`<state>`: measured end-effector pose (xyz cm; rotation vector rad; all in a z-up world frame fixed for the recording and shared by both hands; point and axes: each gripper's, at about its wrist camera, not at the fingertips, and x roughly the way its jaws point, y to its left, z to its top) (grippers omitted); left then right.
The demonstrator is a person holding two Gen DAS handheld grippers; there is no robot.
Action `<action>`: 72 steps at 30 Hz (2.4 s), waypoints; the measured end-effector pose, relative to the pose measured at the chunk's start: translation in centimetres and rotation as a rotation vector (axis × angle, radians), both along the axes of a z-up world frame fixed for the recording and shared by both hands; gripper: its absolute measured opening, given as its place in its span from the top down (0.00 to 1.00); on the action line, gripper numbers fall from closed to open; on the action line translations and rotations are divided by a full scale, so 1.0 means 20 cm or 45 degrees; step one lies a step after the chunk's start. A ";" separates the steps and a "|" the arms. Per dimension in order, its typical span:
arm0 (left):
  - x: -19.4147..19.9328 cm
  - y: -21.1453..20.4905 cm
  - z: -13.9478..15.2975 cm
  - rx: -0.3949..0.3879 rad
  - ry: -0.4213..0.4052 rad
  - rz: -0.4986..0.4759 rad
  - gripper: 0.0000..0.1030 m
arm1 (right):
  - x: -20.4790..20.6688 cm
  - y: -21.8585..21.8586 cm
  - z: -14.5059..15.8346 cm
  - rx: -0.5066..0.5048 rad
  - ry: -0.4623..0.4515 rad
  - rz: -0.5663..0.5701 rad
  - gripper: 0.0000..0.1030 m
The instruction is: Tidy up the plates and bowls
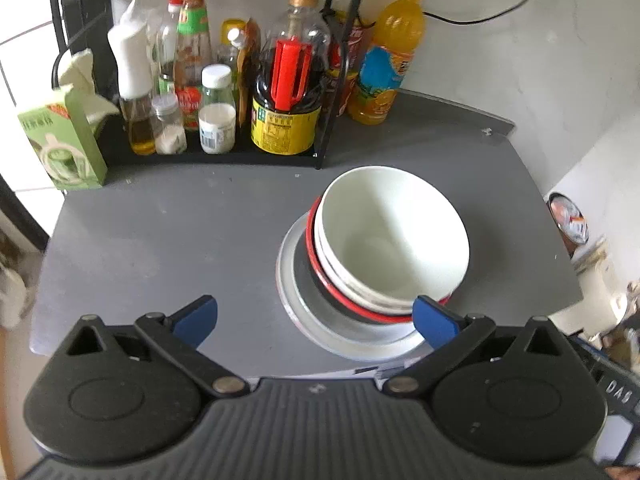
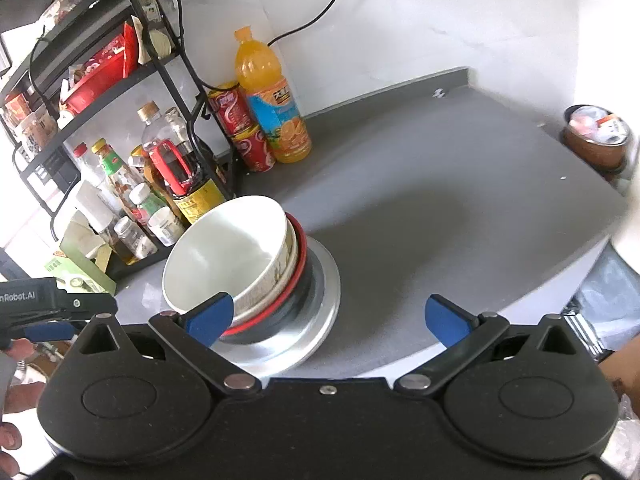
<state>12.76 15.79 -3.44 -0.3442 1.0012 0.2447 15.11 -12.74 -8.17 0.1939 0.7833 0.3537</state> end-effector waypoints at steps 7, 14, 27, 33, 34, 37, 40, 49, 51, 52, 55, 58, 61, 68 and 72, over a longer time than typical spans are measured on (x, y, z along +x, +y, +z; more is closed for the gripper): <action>-0.16 -0.05 0.04 0.003 -0.040 -0.051 0.00 | -0.17 -0.05 0.07 -0.016 -0.033 -0.070 0.00; -0.27 -0.10 0.09 -0.027 -0.098 -0.101 0.00 | -0.35 -0.10 0.11 -0.054 -0.078 -0.180 0.00; -0.47 -0.25 0.26 0.150 -0.197 -0.244 0.00 | -0.60 -0.13 0.19 -0.090 -0.124 -0.209 0.00; -0.56 -0.22 0.29 0.180 -0.192 -0.251 0.00 | -0.68 -0.08 0.23 -0.132 -0.129 -0.147 0.00; -0.57 -0.22 0.29 0.188 -0.193 -0.249 0.00 | -0.69 -0.08 0.24 -0.135 -0.130 -0.145 0.00; -0.62 -0.21 0.31 0.203 -0.199 -0.247 0.00 | -0.72 -0.07 0.26 -0.140 -0.131 -0.147 0.00; -0.65 -0.22 0.33 0.198 -0.194 -0.238 0.00 | -0.72 -0.09 0.29 -0.095 -0.088 -0.171 0.00; -0.75 -0.26 0.40 0.265 -0.201 -0.240 0.00 | -0.80 -0.10 0.36 -0.120 -0.113 -0.147 0.00; -0.77 -0.26 0.40 0.266 -0.189 -0.242 0.00 | -0.81 -0.09 0.37 -0.122 -0.114 -0.146 0.00; -0.77 -0.27 0.40 0.267 -0.181 -0.234 0.00 | -0.82 -0.09 0.38 -0.123 -0.113 -0.149 0.00; -0.80 -0.28 0.40 0.262 -0.172 -0.216 0.00 | -0.84 -0.09 0.40 -0.128 -0.119 -0.144 0.00; -0.82 -0.30 0.39 0.259 -0.168 -0.215 0.00 | -0.86 -0.09 0.42 -0.117 -0.113 -0.145 0.00; -0.84 -0.32 0.39 0.239 -0.167 -0.227 0.00 | -0.87 -0.09 0.44 -0.143 -0.130 -0.145 0.00; -0.88 -0.38 0.40 0.228 -0.167 -0.252 0.00 | -0.89 -0.09 0.46 -0.136 -0.120 -0.140 0.00; -0.88 -0.38 0.40 0.214 -0.170 -0.245 0.00 | -0.90 -0.07 0.47 -0.146 -0.130 -0.127 0.00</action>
